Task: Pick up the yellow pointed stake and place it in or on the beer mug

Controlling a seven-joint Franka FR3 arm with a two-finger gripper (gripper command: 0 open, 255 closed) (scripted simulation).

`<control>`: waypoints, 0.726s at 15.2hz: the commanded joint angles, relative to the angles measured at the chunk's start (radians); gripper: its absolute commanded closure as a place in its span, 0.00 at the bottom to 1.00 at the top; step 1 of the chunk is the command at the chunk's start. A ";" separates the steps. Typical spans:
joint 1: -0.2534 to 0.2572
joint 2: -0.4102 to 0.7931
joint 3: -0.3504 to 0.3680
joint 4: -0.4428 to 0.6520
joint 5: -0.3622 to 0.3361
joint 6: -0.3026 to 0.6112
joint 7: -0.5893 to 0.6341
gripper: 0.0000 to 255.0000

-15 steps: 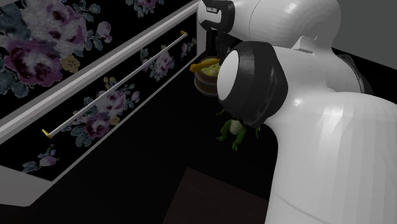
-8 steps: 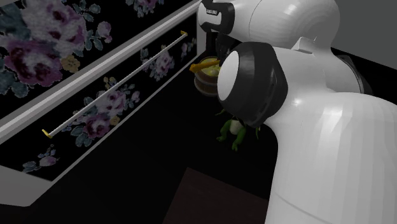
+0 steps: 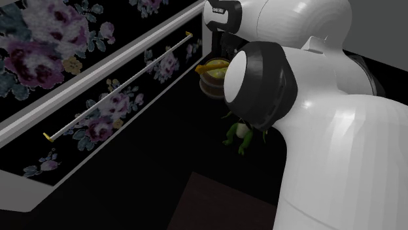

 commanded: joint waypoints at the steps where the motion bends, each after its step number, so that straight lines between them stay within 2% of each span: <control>1: -0.004 -0.029 0.004 0.001 0.004 -0.029 -0.001 0.00; 3: -0.008 -0.059 0.009 0.008 0.009 -0.066 -0.003 0.00; 11: -0.008 -0.059 0.009 0.008 0.009 -0.066 -0.003 0.00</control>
